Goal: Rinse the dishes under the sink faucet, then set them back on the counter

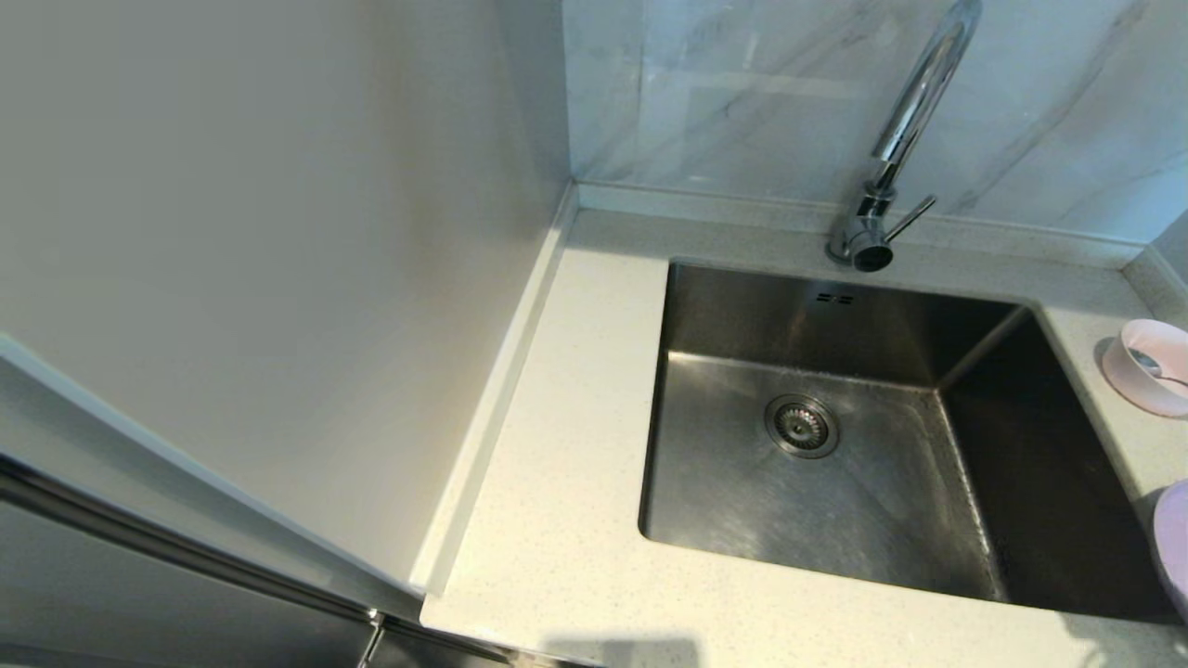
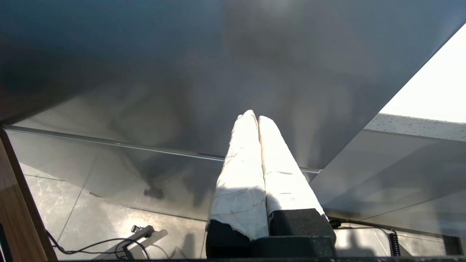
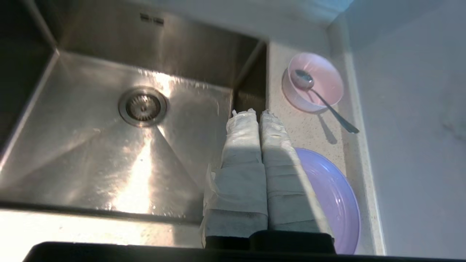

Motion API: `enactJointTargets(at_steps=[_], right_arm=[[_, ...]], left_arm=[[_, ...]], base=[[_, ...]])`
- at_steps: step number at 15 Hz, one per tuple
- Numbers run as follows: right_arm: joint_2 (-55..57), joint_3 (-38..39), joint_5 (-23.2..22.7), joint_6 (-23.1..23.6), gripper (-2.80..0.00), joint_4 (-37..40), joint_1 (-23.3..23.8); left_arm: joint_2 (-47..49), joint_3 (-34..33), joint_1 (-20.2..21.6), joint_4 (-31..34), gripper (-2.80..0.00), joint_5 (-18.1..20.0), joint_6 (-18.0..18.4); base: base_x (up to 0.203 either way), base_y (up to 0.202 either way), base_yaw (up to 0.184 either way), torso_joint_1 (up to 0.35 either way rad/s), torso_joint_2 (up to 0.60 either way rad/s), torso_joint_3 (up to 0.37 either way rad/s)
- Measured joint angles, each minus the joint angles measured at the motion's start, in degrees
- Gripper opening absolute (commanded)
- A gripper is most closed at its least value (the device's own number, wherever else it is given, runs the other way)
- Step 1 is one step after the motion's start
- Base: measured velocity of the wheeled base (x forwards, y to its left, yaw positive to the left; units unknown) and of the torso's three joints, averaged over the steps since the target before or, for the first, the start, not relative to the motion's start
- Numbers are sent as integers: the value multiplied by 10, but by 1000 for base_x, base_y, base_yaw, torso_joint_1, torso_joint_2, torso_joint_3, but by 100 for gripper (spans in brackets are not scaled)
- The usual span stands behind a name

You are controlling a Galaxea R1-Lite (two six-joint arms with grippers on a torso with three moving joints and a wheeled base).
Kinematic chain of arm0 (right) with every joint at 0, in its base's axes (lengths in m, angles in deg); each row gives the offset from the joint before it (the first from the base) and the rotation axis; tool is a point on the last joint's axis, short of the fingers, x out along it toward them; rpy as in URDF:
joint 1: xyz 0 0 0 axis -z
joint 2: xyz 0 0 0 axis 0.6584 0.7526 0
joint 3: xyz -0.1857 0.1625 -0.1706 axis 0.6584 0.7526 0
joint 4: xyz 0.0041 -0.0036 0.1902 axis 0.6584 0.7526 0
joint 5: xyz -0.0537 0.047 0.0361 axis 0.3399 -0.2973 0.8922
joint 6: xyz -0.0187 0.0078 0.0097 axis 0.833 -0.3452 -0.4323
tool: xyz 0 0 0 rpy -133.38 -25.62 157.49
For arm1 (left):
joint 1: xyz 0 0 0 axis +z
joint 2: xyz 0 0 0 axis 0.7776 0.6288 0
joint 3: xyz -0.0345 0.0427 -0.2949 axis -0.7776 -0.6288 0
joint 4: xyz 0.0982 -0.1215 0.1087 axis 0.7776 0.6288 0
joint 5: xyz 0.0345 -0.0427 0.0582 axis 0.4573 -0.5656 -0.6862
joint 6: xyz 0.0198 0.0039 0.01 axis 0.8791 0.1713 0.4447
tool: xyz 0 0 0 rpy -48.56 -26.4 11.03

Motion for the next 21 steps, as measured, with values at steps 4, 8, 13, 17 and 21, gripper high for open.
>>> enactJointTargets(at_steps=[4, 8, 13, 17, 21], right_arm=[[-152, 106, 10, -6, -280, -15, -26], [-237, 186, 57, 12, -280, -29, -47], [-323, 258, 2, 64, -280, -38, -62], [-377, 308, -49, 53, -280, -26, -64], [-392, 342, -103, 13, -280, -31, -64]], left_arm=[[0, 0, 0, 0, -280, 0, 0], [0, 0, 0, 0, -280, 0, 0], [0, 0, 0, 0, -280, 0, 0], [0, 0, 0, 0, -280, 0, 0], [0, 0, 0, 0, -280, 0, 0]], base=[[0, 0, 0, 0, 0, 0], [0, 0, 0, 0, 0, 0], [0, 0, 0, 0, 0, 0], [0, 0, 0, 0, 0, 0], [0, 0, 0, 0, 0, 0]])
